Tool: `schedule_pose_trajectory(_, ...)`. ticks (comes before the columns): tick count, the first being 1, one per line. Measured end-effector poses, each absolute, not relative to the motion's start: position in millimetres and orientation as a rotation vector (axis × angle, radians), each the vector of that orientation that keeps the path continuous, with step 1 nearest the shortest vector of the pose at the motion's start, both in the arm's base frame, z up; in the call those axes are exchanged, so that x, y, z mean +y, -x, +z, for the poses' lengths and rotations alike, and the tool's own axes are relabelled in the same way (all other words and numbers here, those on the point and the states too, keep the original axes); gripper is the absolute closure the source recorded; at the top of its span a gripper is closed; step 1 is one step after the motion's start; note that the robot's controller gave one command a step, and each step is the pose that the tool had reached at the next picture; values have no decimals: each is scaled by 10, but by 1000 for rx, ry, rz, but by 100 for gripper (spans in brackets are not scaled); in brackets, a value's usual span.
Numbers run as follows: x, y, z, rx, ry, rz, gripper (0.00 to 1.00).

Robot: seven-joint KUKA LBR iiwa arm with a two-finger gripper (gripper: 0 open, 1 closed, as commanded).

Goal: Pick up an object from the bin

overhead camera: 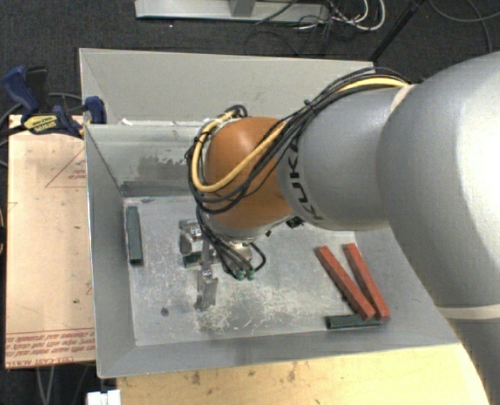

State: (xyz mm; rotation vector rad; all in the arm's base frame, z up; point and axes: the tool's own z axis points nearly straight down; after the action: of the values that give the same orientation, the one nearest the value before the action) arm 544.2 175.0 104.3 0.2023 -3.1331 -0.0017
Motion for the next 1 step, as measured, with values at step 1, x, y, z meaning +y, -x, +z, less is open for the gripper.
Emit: schedule_pose_trajectory(1, 1227, -5873, 693, -3089, -584, 1, 0)
